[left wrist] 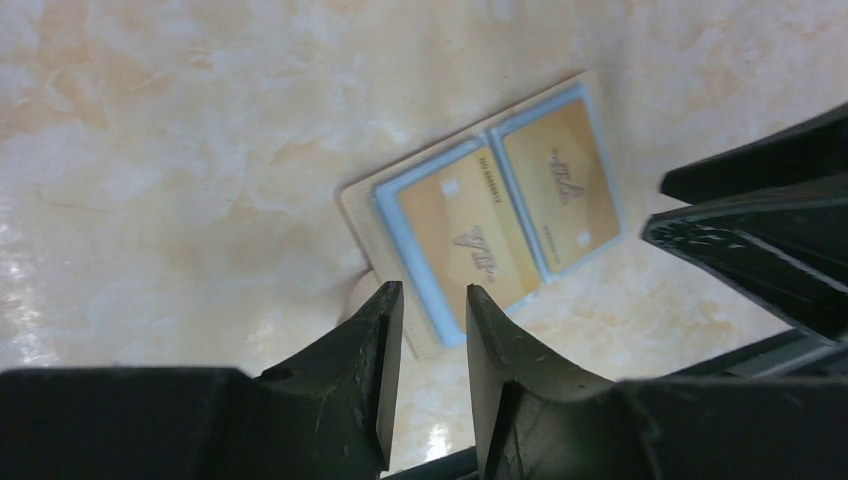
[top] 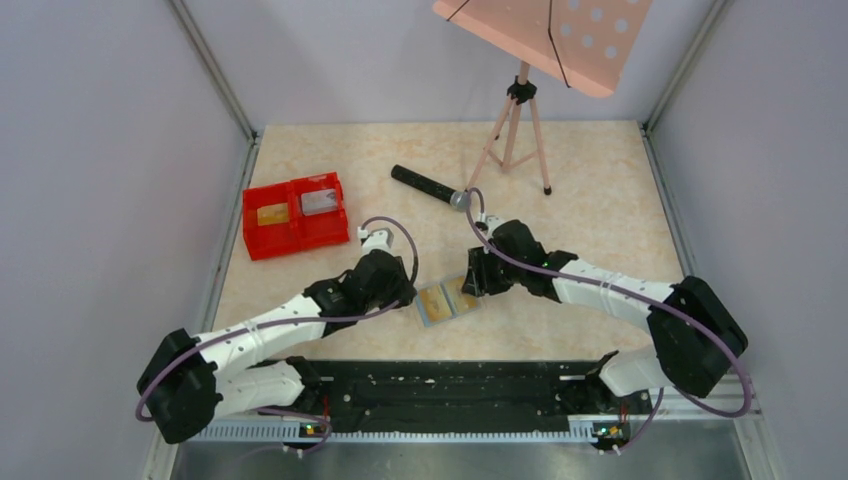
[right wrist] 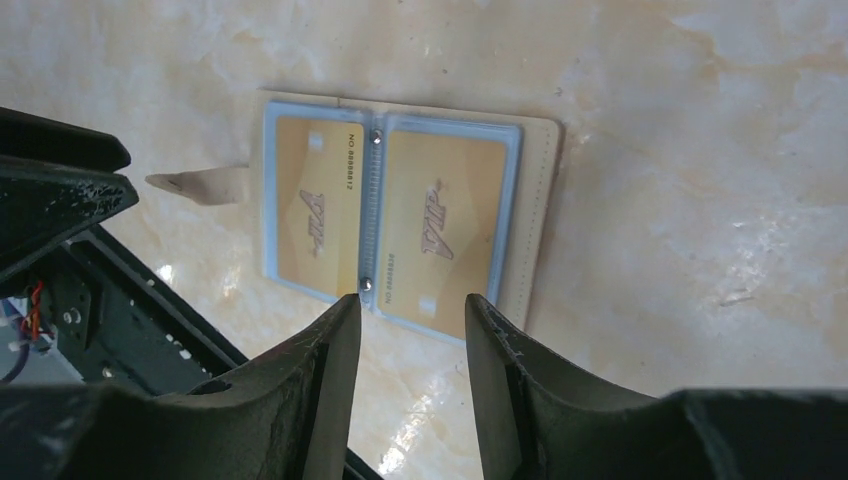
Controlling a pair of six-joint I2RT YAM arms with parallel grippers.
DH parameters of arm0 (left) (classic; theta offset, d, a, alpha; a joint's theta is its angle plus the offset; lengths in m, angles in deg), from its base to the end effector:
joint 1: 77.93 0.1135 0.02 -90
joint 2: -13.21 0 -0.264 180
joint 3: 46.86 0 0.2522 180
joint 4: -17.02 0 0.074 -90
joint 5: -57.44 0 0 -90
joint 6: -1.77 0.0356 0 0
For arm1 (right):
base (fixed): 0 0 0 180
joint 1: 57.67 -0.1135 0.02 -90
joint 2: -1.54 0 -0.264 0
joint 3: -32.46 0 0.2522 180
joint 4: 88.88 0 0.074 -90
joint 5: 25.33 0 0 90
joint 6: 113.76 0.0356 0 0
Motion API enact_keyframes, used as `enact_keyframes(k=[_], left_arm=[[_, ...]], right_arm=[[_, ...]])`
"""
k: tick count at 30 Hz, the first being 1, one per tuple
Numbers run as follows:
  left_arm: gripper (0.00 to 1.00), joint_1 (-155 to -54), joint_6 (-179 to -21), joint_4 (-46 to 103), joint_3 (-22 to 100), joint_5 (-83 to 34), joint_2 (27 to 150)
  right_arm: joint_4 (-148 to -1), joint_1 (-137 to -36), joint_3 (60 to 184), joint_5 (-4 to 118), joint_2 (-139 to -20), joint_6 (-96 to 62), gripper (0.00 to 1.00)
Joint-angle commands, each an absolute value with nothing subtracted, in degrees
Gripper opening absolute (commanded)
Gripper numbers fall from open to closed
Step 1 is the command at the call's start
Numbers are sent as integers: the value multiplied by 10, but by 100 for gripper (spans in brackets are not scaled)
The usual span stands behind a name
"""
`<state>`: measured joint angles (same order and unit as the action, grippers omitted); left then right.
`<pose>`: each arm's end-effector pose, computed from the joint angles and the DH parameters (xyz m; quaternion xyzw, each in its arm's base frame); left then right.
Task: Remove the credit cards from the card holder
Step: Open the card holder at the center of the board, then remove the credit card from the card holder.
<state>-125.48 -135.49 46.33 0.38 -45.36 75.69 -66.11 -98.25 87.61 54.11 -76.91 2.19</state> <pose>0.1535 -0.1561 0.2051 -0.0407 0.9167 -0.2130 0.3355 0.2042 0.1835 0.1939 -0.1517 0.9116 0.2757 0.2646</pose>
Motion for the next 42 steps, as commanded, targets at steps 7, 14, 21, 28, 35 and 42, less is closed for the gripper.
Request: enact_keyframes(k=[7, 14, 21, 28, 35, 42], left_arm=[[34, -1251, -1391, 381, 20, -369, 796], [23, -1239, -1392, 330, -12, -340, 837], [12, -1231, -1385, 304, -40, -328, 865], [11, -1231, -1388, 284, -60, -307, 881], [9, -1231, -1387, 279, -71, -292, 884], [8, -1231, -1386, 280, -75, -296, 883]], right_arm=[[-801, -969, 872, 420, -809, 82, 40], [-864, -968, 856, 384, -852, 116, 36], [-887, -969, 846, 381, -883, 122, 35], [-895, -968, 841, 384, -909, 124, 35], [-915, -969, 831, 382, -919, 138, 35], [-921, -973, 826, 385, -932, 144, 35]])
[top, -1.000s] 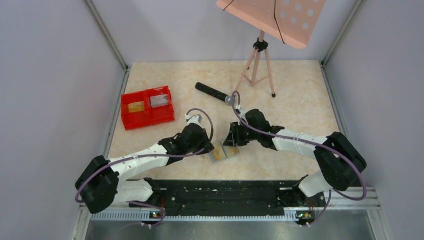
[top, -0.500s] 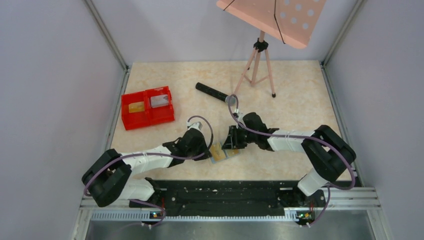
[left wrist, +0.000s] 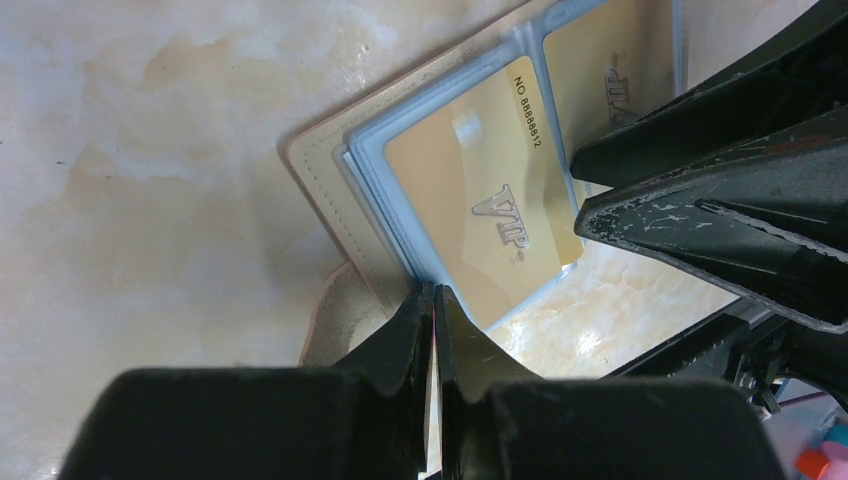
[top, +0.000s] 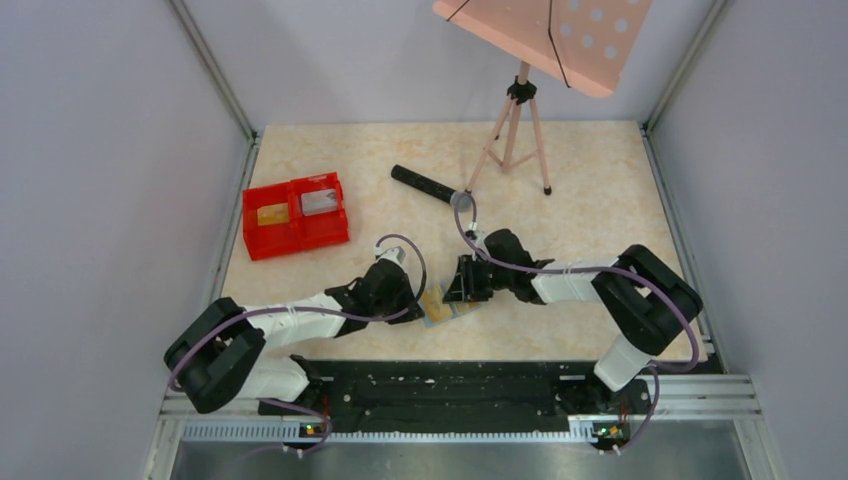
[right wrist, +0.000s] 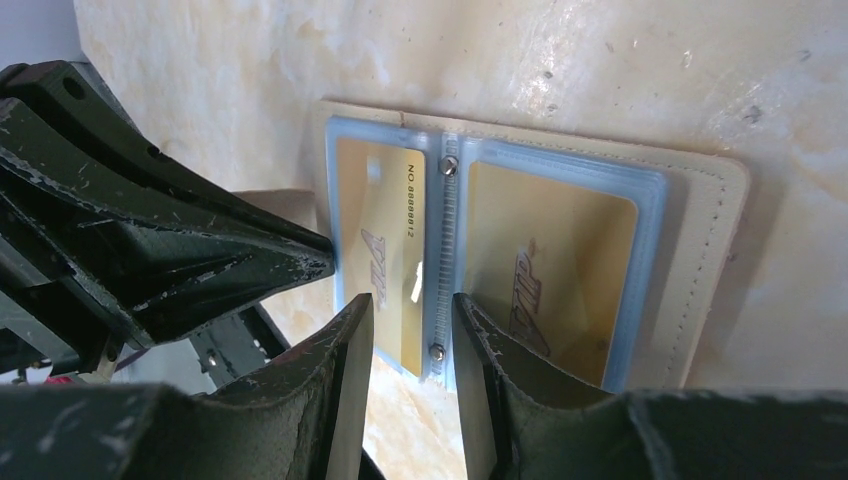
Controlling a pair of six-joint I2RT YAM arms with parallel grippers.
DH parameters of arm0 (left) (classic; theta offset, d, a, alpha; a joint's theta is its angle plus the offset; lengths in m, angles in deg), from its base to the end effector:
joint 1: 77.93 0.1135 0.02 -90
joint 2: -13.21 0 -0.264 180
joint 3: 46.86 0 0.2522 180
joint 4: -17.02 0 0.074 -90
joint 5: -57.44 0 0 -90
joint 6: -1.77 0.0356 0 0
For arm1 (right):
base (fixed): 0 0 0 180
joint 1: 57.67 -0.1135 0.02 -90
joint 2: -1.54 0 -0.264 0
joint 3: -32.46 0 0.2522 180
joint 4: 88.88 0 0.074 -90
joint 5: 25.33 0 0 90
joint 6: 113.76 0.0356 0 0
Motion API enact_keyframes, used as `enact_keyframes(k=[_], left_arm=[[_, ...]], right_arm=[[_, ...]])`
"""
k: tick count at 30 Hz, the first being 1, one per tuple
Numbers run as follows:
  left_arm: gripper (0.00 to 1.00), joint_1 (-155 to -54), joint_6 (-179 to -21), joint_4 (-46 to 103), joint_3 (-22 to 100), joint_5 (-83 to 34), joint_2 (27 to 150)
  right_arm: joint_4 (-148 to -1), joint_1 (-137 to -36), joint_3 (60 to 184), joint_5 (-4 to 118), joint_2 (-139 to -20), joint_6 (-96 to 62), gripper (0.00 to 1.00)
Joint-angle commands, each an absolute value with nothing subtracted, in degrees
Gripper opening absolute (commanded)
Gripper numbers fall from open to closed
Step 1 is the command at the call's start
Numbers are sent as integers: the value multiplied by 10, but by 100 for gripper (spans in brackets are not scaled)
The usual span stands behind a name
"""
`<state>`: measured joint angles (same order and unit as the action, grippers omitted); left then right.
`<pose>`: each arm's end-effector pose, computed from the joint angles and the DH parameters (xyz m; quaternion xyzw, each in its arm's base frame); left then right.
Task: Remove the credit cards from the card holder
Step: Remove the credit card from the card holder.
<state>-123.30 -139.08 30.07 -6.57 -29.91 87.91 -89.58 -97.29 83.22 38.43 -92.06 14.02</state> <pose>0.1622 -0.1666 0.1449 -0.0362 0.9310 -0.2844 0.2261 0.2211 0.2035 0.1344 -0.1064 0.8886 0.4089 0.1786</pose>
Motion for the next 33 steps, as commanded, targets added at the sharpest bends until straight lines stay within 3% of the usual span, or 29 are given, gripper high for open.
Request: enact_keyframes(k=[1, 20, 27, 33], left_arm=[[8, -1231, -1386, 280, -76, -295, 883], [7, -1231, -1388, 280, -69, -286, 897], [7, -1231, -1387, 297, -64, -296, 899], [7, -1231, -1382, 303, -69, -298, 899]], right_arm=[[-921, -973, 826, 386, -934, 144, 35], [-977, -975, 812, 343, -936, 151, 26], [-964, -974, 814, 349, -933, 144, 0], [-914, -943, 809, 354, -890, 114, 0]])
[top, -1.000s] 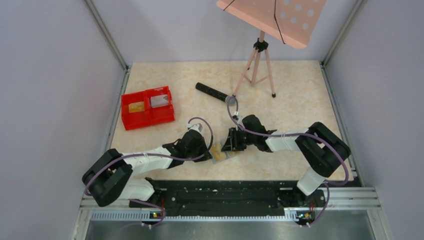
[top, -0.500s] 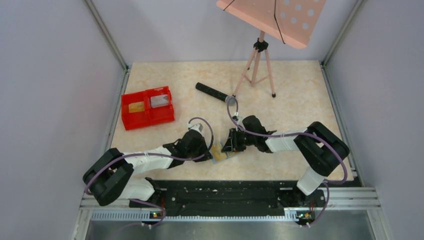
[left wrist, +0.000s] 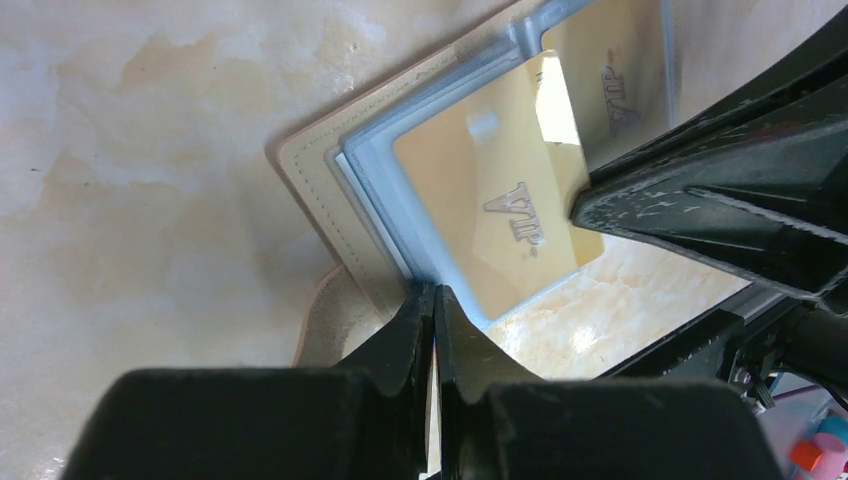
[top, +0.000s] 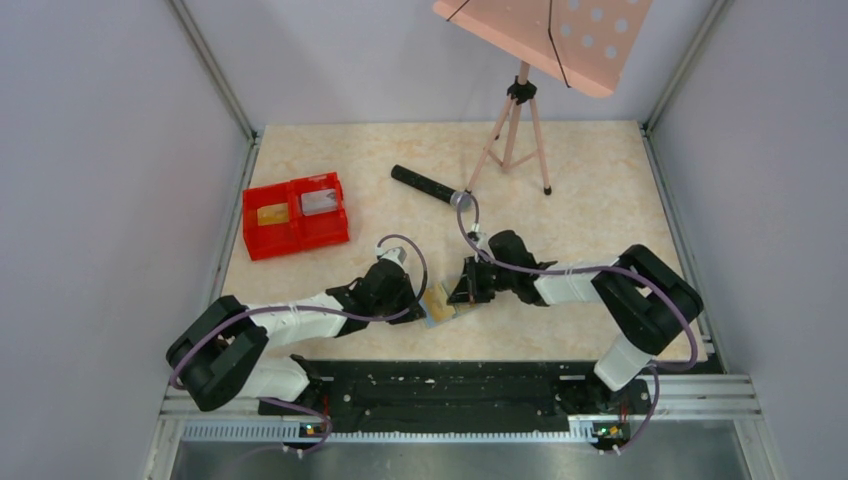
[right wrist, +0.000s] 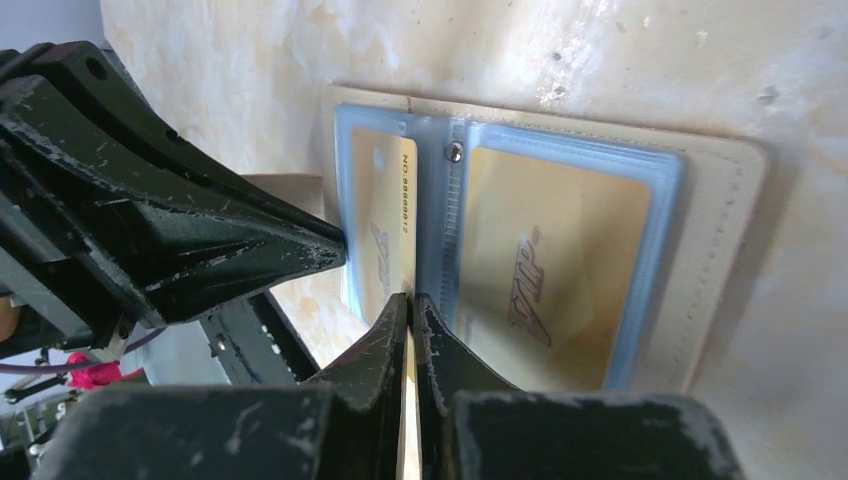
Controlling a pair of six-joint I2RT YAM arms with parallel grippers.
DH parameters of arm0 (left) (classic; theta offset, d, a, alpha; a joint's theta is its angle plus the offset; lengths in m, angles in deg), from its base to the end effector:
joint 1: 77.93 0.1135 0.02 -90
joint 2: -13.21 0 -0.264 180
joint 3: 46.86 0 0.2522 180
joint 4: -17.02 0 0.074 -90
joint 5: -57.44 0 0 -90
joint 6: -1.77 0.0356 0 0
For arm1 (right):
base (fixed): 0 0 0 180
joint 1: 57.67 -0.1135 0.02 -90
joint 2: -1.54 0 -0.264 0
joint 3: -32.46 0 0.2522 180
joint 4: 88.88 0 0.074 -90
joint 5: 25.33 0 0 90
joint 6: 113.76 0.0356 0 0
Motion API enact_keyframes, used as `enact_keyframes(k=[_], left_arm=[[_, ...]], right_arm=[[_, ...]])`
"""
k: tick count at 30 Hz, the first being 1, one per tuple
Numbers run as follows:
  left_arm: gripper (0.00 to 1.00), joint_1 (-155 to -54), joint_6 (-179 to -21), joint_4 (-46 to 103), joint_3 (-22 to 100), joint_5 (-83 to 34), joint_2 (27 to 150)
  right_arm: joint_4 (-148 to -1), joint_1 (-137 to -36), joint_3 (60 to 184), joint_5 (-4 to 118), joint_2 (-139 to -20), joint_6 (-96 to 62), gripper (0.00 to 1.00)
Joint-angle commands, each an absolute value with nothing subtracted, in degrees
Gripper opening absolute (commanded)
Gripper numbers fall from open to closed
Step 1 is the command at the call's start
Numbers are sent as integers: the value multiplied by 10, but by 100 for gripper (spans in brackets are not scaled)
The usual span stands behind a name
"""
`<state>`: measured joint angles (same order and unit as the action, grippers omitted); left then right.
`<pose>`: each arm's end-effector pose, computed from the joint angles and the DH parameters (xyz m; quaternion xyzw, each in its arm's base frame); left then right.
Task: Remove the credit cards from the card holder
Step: Remove the credit card from the card holder.
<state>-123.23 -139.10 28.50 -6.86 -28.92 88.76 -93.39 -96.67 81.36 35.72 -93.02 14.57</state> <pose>0.1630 -0.1679 0.1424 -0.0336 0.9295 -0.2922 0.2226 0.2195 0.1999 0.1271 -0.1085 0.8810 0.4278 0.1704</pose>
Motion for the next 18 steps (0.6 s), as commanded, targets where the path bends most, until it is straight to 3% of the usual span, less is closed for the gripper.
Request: enact_keyframes(k=[1, 13, 18], left_arm=[[7, -1231, -1380, 305, -68, -300, 904], [9, -1231, -1373, 342, -52, -303, 886], [20, -1231, -1359, 360, -22, -288, 847]], right_arm=[[-907, -936, 807, 353, -882, 110, 0], [-822, -880, 801, 339, -809, 67, 0], [-764, -849, 803, 340, -757, 41, 0]])
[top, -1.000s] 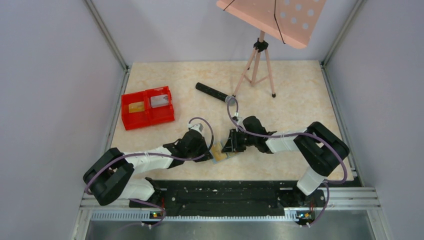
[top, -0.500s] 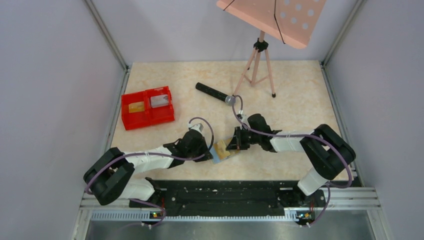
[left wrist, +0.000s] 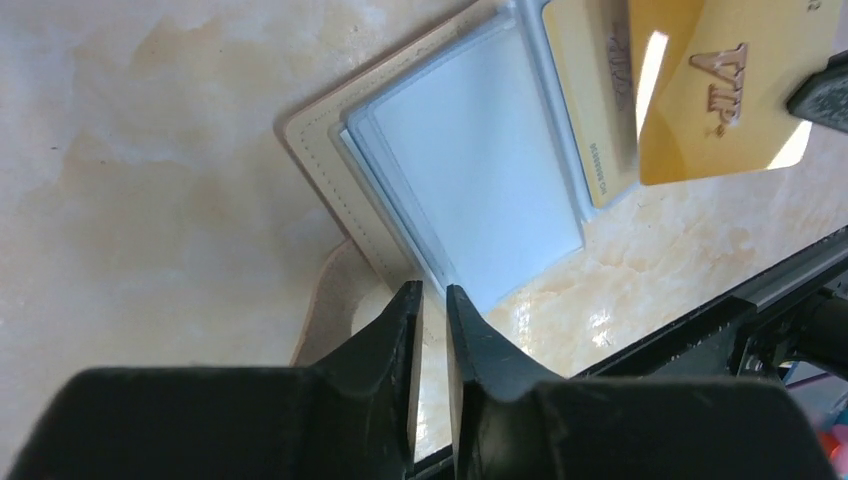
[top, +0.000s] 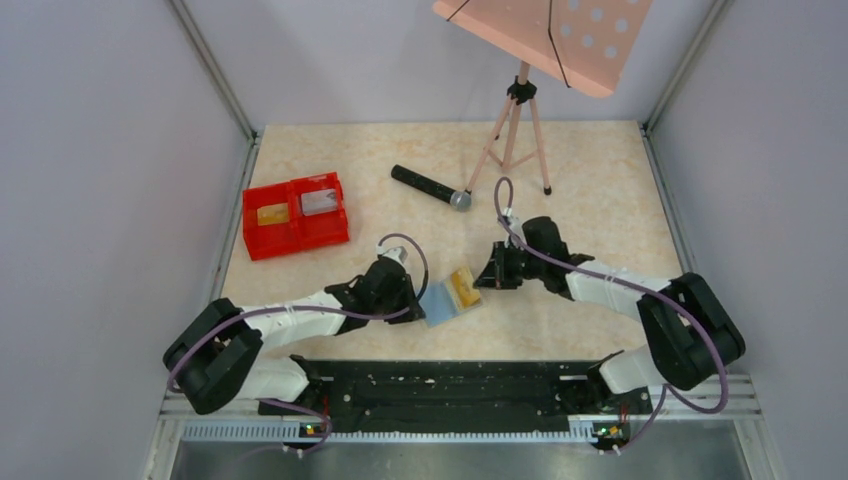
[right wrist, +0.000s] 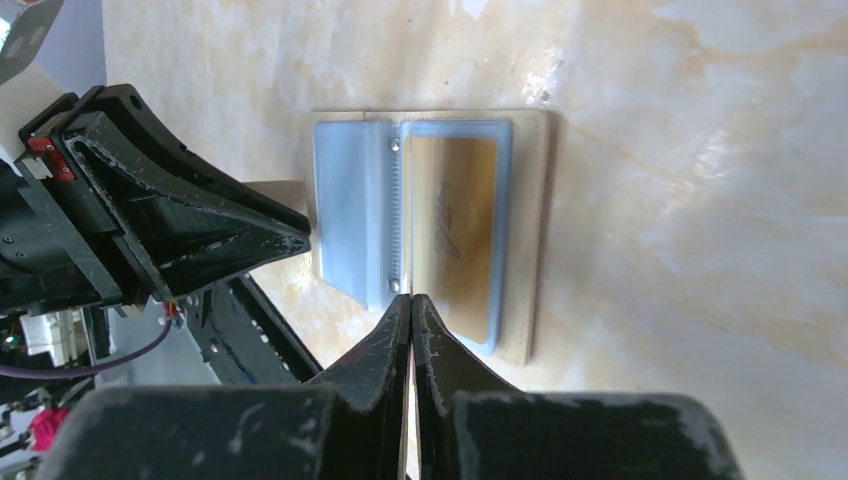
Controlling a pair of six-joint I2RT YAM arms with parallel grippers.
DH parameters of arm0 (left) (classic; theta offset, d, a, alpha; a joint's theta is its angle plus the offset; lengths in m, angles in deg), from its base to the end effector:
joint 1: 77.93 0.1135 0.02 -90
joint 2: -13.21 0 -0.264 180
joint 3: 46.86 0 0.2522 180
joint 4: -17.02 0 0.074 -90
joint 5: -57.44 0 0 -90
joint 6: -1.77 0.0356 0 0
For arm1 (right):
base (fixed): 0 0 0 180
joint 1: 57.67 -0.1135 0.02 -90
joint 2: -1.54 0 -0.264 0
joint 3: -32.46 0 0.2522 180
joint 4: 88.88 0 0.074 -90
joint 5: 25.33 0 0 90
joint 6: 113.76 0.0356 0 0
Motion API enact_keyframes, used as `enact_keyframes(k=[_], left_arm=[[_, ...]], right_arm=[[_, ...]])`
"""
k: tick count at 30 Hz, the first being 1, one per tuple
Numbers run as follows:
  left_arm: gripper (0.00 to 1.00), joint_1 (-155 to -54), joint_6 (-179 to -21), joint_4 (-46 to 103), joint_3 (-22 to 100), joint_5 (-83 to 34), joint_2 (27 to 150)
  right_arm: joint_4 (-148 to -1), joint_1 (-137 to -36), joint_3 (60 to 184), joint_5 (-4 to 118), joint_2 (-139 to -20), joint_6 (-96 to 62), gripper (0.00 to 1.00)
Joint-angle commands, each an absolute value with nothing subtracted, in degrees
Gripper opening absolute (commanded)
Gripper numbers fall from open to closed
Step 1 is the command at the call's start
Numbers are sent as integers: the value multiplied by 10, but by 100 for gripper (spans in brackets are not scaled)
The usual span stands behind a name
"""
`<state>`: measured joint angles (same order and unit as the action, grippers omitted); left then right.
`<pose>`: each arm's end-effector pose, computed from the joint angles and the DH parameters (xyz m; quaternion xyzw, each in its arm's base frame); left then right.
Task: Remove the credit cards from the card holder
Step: Remove the credit card from the card holder, then place the credit card in the storage box.
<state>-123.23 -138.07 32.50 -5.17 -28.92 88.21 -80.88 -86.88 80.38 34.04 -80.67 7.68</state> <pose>0.1634 -0.1683 0.1476 -0.0259 0.9353 -0.2797 0.2154 0.2268 0.1476 0.1626 -0.0896 0.8840 0.4055 0.2147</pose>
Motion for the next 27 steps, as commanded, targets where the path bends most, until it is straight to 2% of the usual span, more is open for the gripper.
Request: enact_keyframes(k=[1, 5, 8, 10, 14, 18, 27], left_arm=[[22, -1231, -1357, 360, -17, -286, 840], [41, -1231, -1345, 377, 13, -283, 816], [62, -1226, -1324, 396, 42, -269, 792], [68, -1216, -1298, 413, 68, -247, 777], [65, -1199, -1243, 442, 114, -164, 761], [59, -1197, -1211, 454, 151, -89, 762], [48, -1197, -1202, 420, 150, 47, 786]], right_arm=[[-756, -846, 804, 340, -748, 36, 0], [-703, -845, 821, 326, -714, 6, 0], [-692, -845, 826, 258, -683, -28, 0], [-682, -845, 831, 198, -667, -45, 0], [-674, -845, 835, 113, -647, -64, 0], [-733, -849, 819, 44, -650, -30, 0], [-798, -851, 808, 12, -638, 6, 0]])
